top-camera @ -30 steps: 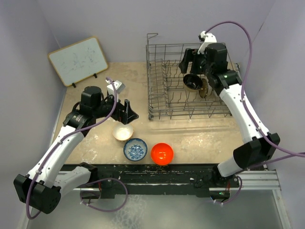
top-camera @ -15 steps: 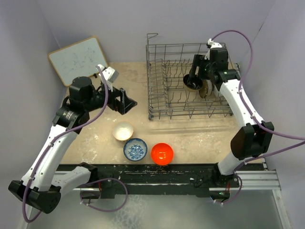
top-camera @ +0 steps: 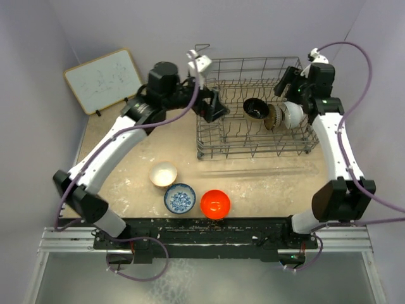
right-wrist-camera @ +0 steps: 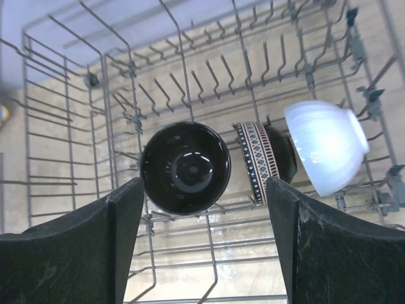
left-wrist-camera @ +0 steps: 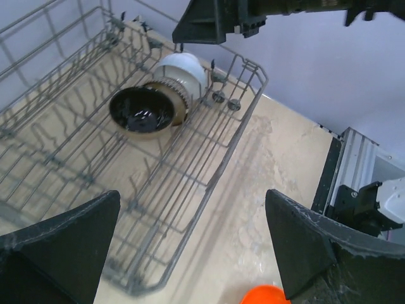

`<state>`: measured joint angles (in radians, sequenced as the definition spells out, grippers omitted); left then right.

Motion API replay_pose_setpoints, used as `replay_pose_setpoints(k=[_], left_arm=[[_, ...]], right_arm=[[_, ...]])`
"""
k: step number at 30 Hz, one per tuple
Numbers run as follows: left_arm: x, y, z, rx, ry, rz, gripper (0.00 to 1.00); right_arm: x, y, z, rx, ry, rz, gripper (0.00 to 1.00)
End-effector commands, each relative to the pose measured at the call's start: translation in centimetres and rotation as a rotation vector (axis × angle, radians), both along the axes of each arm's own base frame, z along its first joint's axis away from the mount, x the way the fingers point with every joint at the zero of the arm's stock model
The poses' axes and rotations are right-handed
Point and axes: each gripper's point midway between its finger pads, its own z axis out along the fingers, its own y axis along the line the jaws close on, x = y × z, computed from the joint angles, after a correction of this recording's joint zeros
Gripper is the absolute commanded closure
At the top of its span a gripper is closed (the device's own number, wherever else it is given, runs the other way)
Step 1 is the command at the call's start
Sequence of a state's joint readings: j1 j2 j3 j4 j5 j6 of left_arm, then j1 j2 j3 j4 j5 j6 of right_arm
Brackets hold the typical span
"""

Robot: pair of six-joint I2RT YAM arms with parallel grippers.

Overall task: Load the bowls into the dish rack
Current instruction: Pick up the bowl from the dish rack.

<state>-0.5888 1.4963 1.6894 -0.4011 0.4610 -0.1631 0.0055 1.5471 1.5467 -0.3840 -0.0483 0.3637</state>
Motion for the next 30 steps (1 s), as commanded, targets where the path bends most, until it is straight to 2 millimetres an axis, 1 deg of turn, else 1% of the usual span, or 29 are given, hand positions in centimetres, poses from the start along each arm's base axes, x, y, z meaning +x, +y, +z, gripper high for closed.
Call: replay_pose_setpoints(k=[1, 4, 5, 7, 8, 9, 10, 11, 12, 16, 18, 20, 23, 25, 27, 29, 30], left_arm=[[2.0, -4.5, -0.7, 0.066, -0.07, -0.061, 0.01], [3.1, -8.2, -4.2, 0.174, -0.076, -0.135, 0.0], [3.6, -9.3, -5.6, 0.215, -0.072, -0.155, 0.0], [4.5, -11.2, -7.6, 0.289, -0.097, -0.18, 0.01], [4.9, -12.1, -8.3, 0.317, -0.123, -0.186, 0.01], [5.3, -13.0, -8.1, 0.33, -0.161, -0.189, 0.01], [5.4, -14.0, -8.5, 0.345, -0.186, -0.199, 0.01], [6.1, -15.0, -9.7, 0.363, -0.198, -0.209, 0.01], [6.4, -15.6, -10.1, 0.37, -0.216, -0.218, 0.01], [8.6, -17.1, -11.3, 0.384, -0.29, -0.213, 0.03], [9.3, -17.9, -11.5, 0.366, -0.328, -0.213, 0.05], [10.4, -18.3, -12.0, 0.367, -0.35, -0.187, 0.08], [12.0, -18.9, -12.0, 0.35, -0.383, -0.141, 0.12], [12.5, -19.2, -11.4, 0.315, -0.399, -0.133, 0.13], [12.6, -19.7, -11.3, 0.291, -0.409, -0.146, 0.19], [12.4, -20.0, -12.1, 0.294, -0.409, -0.176, 0.24], [12.3, -20.1, -12.8, 0.305, -0.403, -0.194, 0.26]], right_arm=[[-2.3, -0.7, 7.9, 0.065, -0.217, -0.028, 0.2], [-3.6, -1.6, 9.1, 0.084, -0.25, -0.055, 0.2], [-3.9, -1.8, 9.4, 0.089, -0.26, -0.06, 0.2], [-4.5, -2.1, 9.6, 0.095, -0.272, -0.069, 0.19], [-4.8, -2.3, 9.7, 0.1, -0.277, -0.071, 0.19], [-4.9, -2.3, 9.5, 0.11, -0.278, -0.07, 0.19], [-5.0, -2.3, 9.3, 0.12, -0.278, -0.067, 0.19], [-5.0, -2.3, 9.0, 0.131, -0.275, -0.061, 0.19], [-4.9, -2.3, 8.7, 0.14, -0.272, -0.054, 0.19], [-4.7, -2.2, 7.7, 0.161, -0.258, -0.036, 0.2], [-4.6, -2.2, 7.6, 0.161, -0.259, -0.031, 0.2], [-4.5, -2.2, 7.4, 0.163, -0.256, -0.028, 0.2], [-4.6, -2.1, 7.2, 0.163, -0.256, -0.024, 0.2], [-4.7, -2.1, 7.1, 0.159, -0.253, -0.024, 0.2], [-4.7, -2.2, 6.9, 0.158, -0.249, -0.024, 0.2], [-4.6, -2.2, 6.8, 0.157, -0.247, -0.024, 0.19], [-4.5, -2.2, 6.7, 0.157, -0.246, -0.023, 0.19]])
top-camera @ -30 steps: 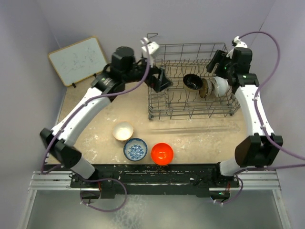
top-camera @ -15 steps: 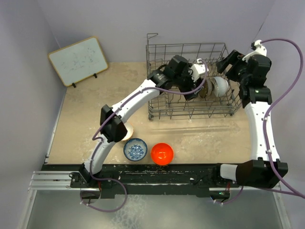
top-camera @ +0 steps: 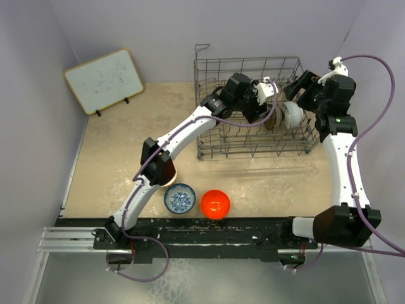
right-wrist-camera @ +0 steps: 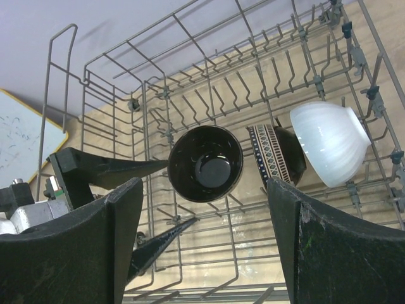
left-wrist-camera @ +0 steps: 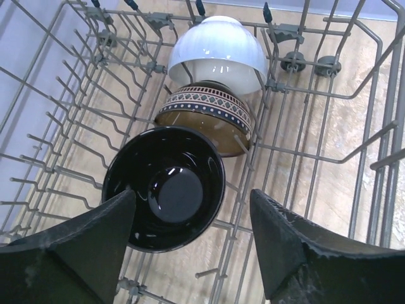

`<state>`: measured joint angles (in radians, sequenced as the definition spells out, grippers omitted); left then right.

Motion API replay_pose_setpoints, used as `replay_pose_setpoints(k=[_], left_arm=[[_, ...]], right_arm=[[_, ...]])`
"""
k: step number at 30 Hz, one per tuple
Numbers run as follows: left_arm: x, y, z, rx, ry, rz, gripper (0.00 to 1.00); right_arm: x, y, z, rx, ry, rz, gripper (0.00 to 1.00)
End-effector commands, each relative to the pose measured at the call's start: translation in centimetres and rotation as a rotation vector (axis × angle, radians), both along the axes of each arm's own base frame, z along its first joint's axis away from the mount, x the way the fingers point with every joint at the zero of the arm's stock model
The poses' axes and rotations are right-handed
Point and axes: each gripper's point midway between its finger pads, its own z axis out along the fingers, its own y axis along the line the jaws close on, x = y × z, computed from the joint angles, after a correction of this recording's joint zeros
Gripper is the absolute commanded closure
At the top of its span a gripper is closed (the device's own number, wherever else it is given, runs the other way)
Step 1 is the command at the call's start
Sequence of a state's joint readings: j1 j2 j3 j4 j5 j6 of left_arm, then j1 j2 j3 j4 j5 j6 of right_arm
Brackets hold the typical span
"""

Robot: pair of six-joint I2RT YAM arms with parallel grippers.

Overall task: Load the bowls into the dish rack
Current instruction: Pick up the bowl from the dish rack.

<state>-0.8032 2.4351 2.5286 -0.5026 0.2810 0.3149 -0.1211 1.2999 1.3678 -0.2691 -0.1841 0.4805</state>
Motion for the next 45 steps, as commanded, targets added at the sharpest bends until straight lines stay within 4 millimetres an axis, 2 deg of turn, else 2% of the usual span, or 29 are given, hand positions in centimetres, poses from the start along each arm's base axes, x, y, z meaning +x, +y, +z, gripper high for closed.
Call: replay_pose_setpoints(k=[1, 8, 11, 17, 21, 25, 31, 34, 39, 42, 45], left_arm=[[0.4, -1.2, 2.5, -0.064, -0.092, -0.067, 0.27], [-0.6, -1.4, -1.7, 0.017, -0.047, -0.151, 0.29], [-0.4, -1.5, -2.4, 0.028, -0.049, -0.152, 0.35], [0.7, -1.7, -3.3, 0.049, -0.09, -0.136, 0.37], [1.4, -1.8, -4.7, 0.076, -0.111, -0.128, 0.58], [2.0, -1.6, -5.6, 0.099, -0.131, -0.119, 0.59], [1.9, -1.6, -6.1, 0.108, -0.127, -0.124, 0.61], [2.0, -1.4, -6.2, 0.112, -0.121, -0.114, 0.69], [1.9, -1.4, -4.7, 0.088, -0.13, -0.102, 0.83], [2.0, -1.3, -4.1, 0.082, -0.136, -0.09, 0.99], [1.9, -1.3, -3.2, 0.061, -0.136, -0.085, 1.0]], right_arm=[[0.1, 0.3, 1.8, 0.003, -0.068, 0.022, 0.19], [0.7, 0.5, 0.6, 0.019, -0.043, 0.04, 0.19], [0.8, 0.4, 0.2, 0.021, -0.038, 0.039, 0.2], [0.9, 0.2, 0.0, 0.022, -0.033, 0.041, 0.2], [0.8, 0.2, -0.2, 0.022, -0.031, 0.041, 0.2], [0.9, 0.1, -0.5, 0.021, -0.024, 0.042, 0.2], [0.9, 0.0, -0.5, 0.019, -0.024, 0.038, 0.2], [0.8, -0.2, -0.4, 0.017, -0.026, 0.034, 0.2], [0.7, 0.0, -0.6, 0.025, -0.023, 0.036, 0.2], [0.5, 0.0, -0.6, 0.025, -0.024, 0.035, 0.2], [0.4, -0.2, -0.4, 0.021, -0.027, 0.028, 0.2]])
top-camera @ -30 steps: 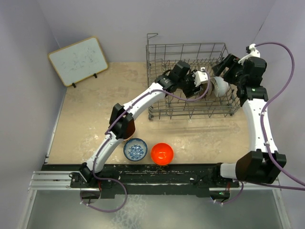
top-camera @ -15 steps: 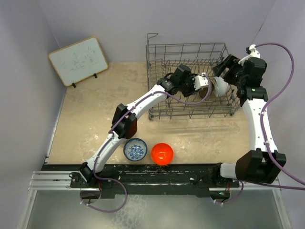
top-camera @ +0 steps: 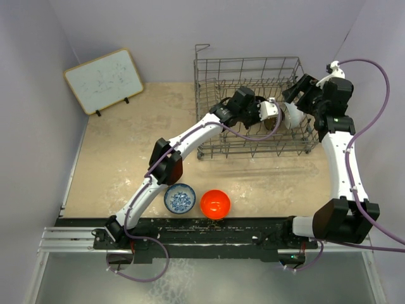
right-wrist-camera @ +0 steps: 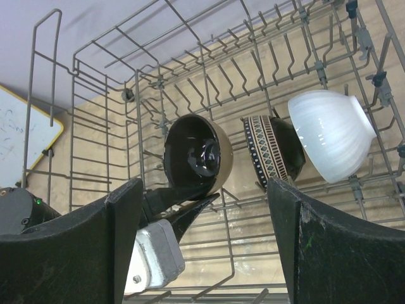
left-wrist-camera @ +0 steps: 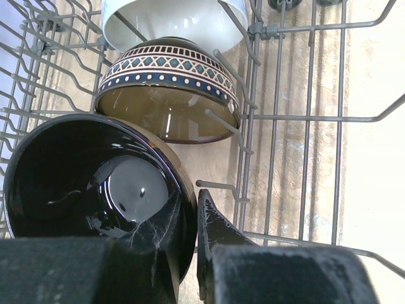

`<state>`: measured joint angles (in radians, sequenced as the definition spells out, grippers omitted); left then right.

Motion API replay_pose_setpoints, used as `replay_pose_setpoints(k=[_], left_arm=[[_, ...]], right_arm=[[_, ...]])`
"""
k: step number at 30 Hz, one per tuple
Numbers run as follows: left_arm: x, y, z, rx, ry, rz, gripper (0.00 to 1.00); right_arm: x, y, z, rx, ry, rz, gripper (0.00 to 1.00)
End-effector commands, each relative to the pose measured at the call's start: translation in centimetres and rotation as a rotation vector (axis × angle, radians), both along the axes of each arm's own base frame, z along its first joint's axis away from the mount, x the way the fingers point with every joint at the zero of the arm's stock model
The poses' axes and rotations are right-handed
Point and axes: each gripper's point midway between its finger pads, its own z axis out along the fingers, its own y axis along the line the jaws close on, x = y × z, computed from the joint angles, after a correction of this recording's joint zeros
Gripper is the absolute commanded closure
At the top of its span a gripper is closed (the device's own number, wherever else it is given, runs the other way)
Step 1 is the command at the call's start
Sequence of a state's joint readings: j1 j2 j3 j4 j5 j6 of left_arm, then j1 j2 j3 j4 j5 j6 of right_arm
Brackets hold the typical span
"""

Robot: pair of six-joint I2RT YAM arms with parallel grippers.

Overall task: Load the bowls into the dish rack
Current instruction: Pick up the bowl from the dish rack.

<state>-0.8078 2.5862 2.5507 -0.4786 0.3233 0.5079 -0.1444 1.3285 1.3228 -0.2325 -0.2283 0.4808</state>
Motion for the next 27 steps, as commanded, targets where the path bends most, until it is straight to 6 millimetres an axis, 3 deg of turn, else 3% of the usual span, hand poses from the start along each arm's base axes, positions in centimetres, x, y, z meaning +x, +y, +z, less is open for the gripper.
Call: replay_pose_setpoints(k=[1, 6, 10, 11, 16, 22, 27], left_arm=[[0.7, 0.3, 5.6, -0.092, -0.062, 0.033, 1.0], [0.3, 0.5, 10.8, -0.198, -0.069, 0.051, 1.0], [-0.6, 1.5, 17.0, -0.396, 0.005, 0.049, 1.0], [-0.8, 2.1, 17.2, -0.437, 0.044, 0.053, 1.0], [-2.1, 6.1, 24.8, -0.713, 0.189, 0.013, 1.0], [-4.6, 7.6, 28.3, -0.91, 0.399, -0.123, 1.0], [-4.0, 7.8, 28.9, -1.067, 0.625, -0.189, 1.0]], right_arm=[[-0.3, 0.1, 1.9, 0.001, -0.062, 0.008, 0.2], [-0.4, 0.0, 2.0, 0.002, -0.066, 0.005, 0.2], [-0.6, -0.2, 2.4, -0.003, -0.076, -0.009, 0.2], [-0.6, -0.3, 2.5, -0.003, -0.079, -0.014, 0.2], [-0.8, -0.5, 2.9, -0.001, -0.085, -0.022, 0.2], [-1.0, -0.6, 3.1, -0.002, -0.09, -0.028, 0.2], [-1.1, -0.7, 3.1, -0.01, -0.089, -0.032, 0.2]])
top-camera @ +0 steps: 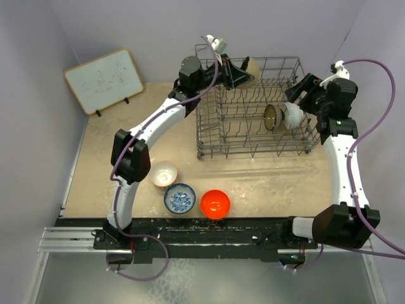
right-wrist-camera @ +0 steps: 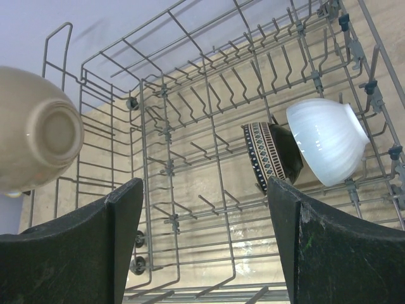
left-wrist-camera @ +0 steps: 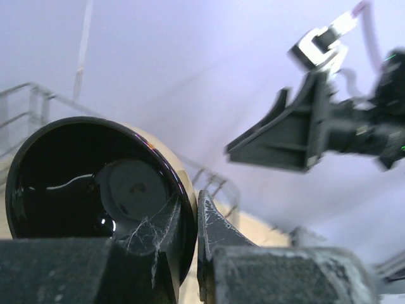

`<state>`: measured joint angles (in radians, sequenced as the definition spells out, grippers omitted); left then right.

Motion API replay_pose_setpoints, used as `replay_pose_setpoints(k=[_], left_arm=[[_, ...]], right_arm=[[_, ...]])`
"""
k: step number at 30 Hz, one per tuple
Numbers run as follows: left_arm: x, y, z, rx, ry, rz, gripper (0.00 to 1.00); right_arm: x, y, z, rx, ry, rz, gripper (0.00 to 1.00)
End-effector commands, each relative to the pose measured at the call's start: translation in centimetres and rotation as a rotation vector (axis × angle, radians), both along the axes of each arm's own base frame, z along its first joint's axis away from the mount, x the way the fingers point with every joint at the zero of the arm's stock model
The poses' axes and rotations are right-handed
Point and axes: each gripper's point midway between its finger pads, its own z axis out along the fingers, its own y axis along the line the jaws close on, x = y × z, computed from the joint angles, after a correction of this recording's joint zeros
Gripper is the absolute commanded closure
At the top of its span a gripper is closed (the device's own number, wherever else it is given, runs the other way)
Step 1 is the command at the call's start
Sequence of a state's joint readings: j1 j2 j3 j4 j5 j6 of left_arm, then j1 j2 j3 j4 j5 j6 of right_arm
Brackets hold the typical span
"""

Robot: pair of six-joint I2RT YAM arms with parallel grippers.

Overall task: Load the bowls into the dish rack
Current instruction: Pick up the bowl from the dish rack.

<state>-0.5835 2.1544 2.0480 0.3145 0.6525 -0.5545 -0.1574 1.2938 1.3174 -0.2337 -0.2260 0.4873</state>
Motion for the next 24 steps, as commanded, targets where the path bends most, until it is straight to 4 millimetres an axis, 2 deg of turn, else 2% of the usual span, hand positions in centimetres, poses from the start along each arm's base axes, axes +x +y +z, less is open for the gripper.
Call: replay_pose_setpoints(k=[1, 8, 19, 21, 24], left_arm=[[-3.7, 0.0, 6.9, -0.327, 0.063, -0.224, 1.0], [-2.3, -0.5, 5.4, -0.52, 0.357, -0.284, 1.0], [-0.1, -4.1, 2.3, -0.578, 0.658, -0.214, 1.0], [0.1, -4.2, 2.6, -0.558, 0.648, -0.203, 1.0], [-0.5, -3.8, 4.5, -0.513, 0.559, -0.179, 1.0]], right_arm=[[-0.4, -0.3, 2.0, -0.011, -0.063, -0.015, 0.2], [-0.2, -0.4, 1.8, -0.014, -0.059, -0.016, 0.2], [-0.3, -0.3, 1.7, -0.014, -0.058, -0.012, 0.19], [-0.3, -0.3, 1.8, -0.014, -0.062, -0.009, 0.19], [-0.4, -0.3, 1.9, -0.017, -0.065, -0.011, 0.19]])
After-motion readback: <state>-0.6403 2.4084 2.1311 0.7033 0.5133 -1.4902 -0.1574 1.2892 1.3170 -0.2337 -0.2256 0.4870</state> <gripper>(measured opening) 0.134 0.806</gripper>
